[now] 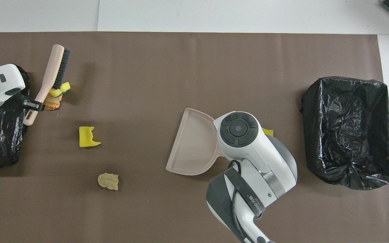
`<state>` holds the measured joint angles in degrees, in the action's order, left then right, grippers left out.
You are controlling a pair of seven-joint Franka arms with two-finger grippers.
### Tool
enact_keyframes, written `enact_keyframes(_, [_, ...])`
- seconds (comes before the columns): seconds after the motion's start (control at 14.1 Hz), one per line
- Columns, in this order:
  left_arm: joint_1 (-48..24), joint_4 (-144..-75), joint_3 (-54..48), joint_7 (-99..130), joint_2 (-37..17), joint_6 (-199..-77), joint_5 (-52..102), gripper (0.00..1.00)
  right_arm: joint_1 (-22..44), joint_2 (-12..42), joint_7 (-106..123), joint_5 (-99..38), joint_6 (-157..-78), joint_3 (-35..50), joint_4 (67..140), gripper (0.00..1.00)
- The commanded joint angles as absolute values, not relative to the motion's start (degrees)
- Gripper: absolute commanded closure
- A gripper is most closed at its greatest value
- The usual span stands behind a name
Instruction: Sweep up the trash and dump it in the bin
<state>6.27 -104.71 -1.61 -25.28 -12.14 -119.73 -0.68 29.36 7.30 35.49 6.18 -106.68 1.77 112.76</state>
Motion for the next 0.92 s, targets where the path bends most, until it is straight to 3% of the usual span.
enact_keyframes(0.0, [10.0,-104.3,-2.2,-25.3,-13.8,-121.6,-5.4,1.00,29.6,5.5,37.4,7.6,-108.5,2.0,115.2,1.00])
enact_keyframes(0.5, [11.2,-109.9,-2.1,-25.0,-13.9,-124.0,-11.5,1.00,29.3,8.3,42.3,7.7,-112.6,2.0,115.0,1.00])
enact_keyframes(0.85, [8.2,-111.8,-2.5,-25.0,-12.1,-116.5,-11.5,1.00,28.9,8.4,42.1,7.7,-112.5,2.0,114.9,1.00])
